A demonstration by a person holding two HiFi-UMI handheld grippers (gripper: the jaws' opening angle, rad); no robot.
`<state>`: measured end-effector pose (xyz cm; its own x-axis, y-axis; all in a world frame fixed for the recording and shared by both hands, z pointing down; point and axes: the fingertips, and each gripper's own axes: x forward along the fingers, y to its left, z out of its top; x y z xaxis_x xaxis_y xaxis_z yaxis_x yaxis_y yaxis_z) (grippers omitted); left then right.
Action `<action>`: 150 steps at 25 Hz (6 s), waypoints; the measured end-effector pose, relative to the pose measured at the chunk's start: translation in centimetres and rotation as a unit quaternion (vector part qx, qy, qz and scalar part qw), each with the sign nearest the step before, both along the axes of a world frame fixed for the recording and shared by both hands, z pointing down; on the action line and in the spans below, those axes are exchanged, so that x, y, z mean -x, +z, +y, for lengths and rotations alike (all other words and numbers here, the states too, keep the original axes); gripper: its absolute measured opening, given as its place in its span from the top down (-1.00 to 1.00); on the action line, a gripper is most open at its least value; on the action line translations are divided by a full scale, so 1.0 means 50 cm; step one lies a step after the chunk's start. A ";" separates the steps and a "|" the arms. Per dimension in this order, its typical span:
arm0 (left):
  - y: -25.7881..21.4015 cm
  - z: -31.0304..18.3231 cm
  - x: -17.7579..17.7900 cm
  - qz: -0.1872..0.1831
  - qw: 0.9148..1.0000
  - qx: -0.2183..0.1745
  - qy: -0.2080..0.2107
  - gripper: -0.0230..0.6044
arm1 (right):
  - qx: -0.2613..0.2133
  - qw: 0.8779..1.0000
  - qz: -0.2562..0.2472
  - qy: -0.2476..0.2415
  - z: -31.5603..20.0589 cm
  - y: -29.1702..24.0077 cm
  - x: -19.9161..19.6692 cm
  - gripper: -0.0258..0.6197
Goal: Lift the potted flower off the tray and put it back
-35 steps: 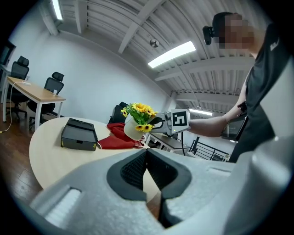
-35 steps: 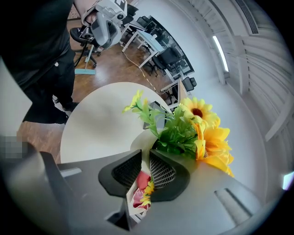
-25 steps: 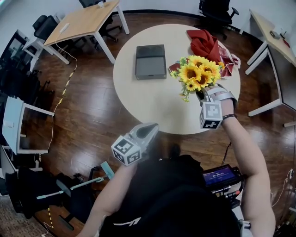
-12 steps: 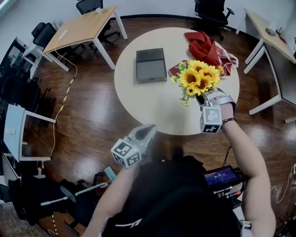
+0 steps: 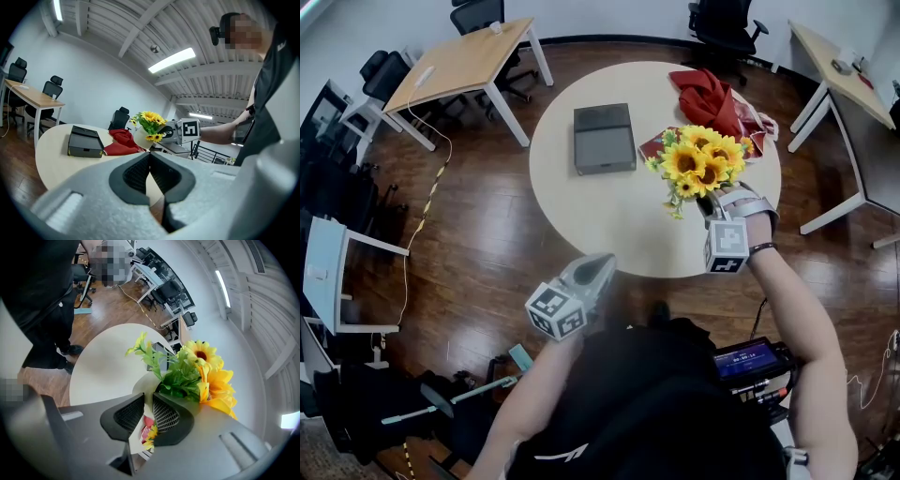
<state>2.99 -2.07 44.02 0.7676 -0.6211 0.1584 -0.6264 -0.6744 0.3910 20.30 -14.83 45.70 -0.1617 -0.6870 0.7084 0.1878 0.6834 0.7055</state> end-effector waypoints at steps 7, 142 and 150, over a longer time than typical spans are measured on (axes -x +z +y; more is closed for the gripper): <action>0.006 0.014 0.004 0.006 1.000 0.000 0.000 0.91 | -0.002 1.000 -0.001 0.000 0.010 -0.010 0.003 0.75; 0.102 -0.027 0.139 0.018 0.989 0.083 -0.125 0.91 | 0.098 0.993 -0.036 -0.061 -0.065 0.214 0.209 0.68; 0.100 -0.034 0.161 0.024 0.983 0.084 -0.163 0.91 | 0.097 0.992 -0.042 -0.073 -0.209 0.168 0.284 0.67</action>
<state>-5.08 -3.78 49.01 0.5410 -0.8034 0.2489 -0.7767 -0.3636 0.5144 6.09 -25.26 54.09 -0.3143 -0.5032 0.8050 0.2410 0.7779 0.5804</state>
